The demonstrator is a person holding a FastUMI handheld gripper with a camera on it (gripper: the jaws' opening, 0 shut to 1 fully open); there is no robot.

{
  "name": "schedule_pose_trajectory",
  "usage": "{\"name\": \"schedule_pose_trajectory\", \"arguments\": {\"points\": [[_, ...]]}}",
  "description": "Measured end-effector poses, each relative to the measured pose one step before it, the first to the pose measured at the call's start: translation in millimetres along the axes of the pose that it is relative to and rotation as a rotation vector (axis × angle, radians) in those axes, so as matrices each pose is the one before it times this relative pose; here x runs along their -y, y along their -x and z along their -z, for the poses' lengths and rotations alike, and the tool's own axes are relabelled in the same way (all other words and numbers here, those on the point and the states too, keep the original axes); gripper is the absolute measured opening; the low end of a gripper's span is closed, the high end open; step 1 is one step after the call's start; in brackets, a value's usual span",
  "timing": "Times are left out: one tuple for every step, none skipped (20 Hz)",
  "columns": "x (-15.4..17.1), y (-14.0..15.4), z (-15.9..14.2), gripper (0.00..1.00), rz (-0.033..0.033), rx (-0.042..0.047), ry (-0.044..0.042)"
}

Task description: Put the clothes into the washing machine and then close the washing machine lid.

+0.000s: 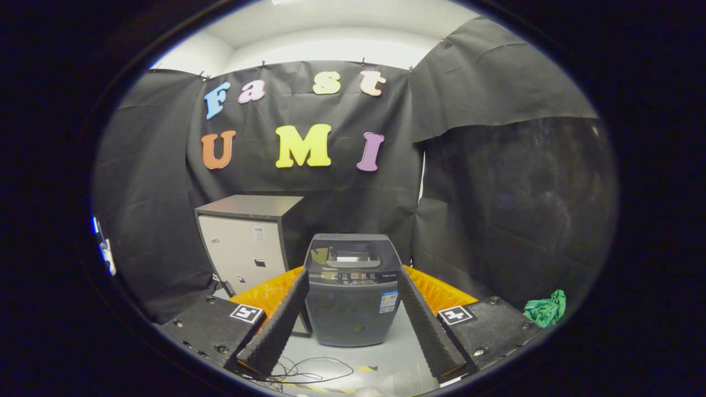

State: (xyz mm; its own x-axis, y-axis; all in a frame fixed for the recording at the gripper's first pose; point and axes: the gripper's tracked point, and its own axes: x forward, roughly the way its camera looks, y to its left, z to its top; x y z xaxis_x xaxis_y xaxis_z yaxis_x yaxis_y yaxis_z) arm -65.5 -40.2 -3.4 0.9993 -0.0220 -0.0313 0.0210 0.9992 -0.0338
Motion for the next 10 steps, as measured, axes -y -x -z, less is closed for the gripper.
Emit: {"name": "schedule_pose_trajectory", "arguments": {"points": [[-0.58, 0.31, -0.96, 1.0, -0.00008, 0.00465, -0.00068], [-0.36, -0.29, -0.81, 1.0, -0.00077, -0.00079, -0.00134], [-0.55, 1.6, -0.88, 1.0, -0.00091, 0.00233, 0.00008], [0.23, -0.33, 0.0, 1.0, 0.0019, 0.0001, 0.00069], [-1.05, 1.34, 0.08, 1.0, -0.00169, -0.00014, 0.00126], [-0.86, -0.06, -1.57, 1.0, 0.0002, 0.00119, 0.00155], [-1.73, 0.36, -0.51, 1.0, -0.00605, 0.00005, 0.00105], [-1.32, -0.16, 1.13, 1.0, -0.00329, -0.00262, -0.00155], [-0.37, 0.06, 0.1, 1.0, -0.00142, -0.001, 0.00055], [0.52, -1.81, 1.01, 1.0, 0.00088, -0.00251, 0.00309]]}}
